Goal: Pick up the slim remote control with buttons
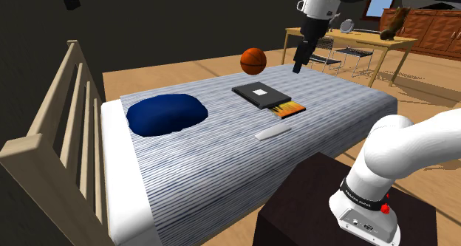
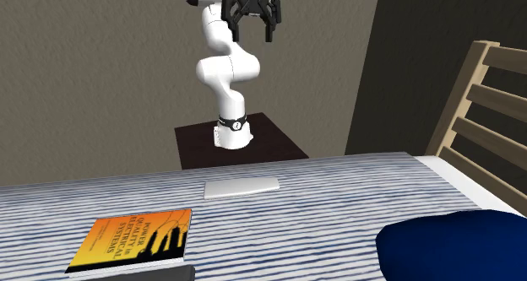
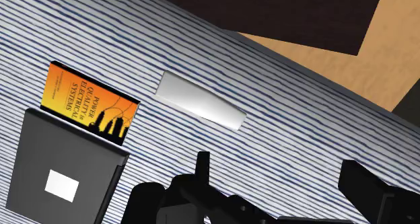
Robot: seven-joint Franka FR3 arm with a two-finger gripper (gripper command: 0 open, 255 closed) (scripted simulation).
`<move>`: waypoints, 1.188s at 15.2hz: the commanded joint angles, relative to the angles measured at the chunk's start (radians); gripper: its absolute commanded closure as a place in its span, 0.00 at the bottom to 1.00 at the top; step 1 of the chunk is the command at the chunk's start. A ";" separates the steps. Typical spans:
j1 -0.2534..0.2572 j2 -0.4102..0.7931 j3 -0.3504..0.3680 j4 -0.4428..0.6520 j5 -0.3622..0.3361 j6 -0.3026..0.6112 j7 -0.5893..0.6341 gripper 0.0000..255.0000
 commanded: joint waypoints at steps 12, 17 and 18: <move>0.110 0.090 -0.222 -0.264 -0.115 0.320 -0.485 0.00; 0.160 0.210 -0.330 -0.324 -0.162 0.483 -0.708 0.00; 0.172 0.240 -0.352 -0.331 -0.169 0.517 -0.754 0.00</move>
